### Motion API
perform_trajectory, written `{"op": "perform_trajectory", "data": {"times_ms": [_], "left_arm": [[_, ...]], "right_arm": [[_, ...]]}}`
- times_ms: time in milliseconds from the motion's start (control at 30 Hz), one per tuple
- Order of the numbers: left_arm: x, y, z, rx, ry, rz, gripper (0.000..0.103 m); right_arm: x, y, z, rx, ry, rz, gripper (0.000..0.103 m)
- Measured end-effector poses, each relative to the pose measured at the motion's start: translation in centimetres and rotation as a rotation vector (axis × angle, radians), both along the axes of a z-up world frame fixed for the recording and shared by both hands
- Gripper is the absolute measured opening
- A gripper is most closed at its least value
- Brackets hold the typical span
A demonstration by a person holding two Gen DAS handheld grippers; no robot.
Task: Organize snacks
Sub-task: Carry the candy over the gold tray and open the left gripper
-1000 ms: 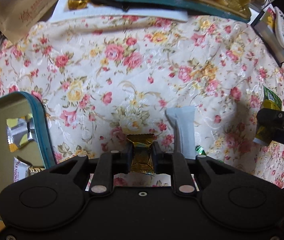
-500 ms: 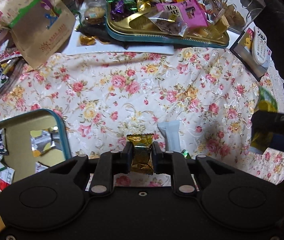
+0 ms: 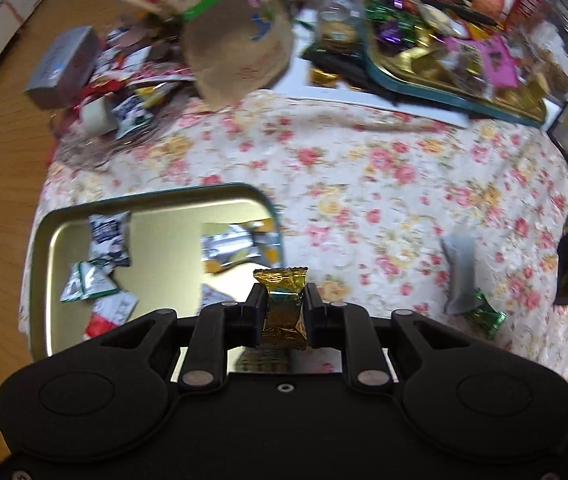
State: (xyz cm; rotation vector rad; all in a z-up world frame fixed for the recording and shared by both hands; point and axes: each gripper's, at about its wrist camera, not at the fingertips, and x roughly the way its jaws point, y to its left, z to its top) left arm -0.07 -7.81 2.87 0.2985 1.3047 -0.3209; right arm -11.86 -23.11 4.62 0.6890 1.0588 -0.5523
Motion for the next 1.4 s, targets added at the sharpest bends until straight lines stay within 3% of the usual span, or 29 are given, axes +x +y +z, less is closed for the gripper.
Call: {"op": "perform_trajectory", "data": {"times_ms": [500, 733, 1033, 1133, 1400], "left_arm": [[5.0, 9.8, -2.4, 0.026, 0.079, 0.278, 0.026], [6.0, 12.9, -2.8, -0.033, 0.136, 0.372, 0.026], [6.0, 15.3, -1.5, -0.063, 0.074, 0.342, 0.027], [5.8, 15.6, -1.1, -0.066, 0.049, 0.322, 0.033], [5.5, 15.8, -1.7, -0.077, 0.1, 0.31, 0.033]], "right_arm": [[4.5, 7.2, -0.3, -0.016, 0.009, 0.204, 0.043], [5.8, 9.1, -1.2, -0.015, 0.026, 0.279, 0.043], [7.6, 10.3, -2.0, 0.004, 0.031, 0.323, 0.043], [8.3, 10.8, -2.6, 0.009, 0.044, 0.334, 0.043], [10.0, 13.3, -4.5, 0.008, 0.089, 0.402, 0.043]]}}
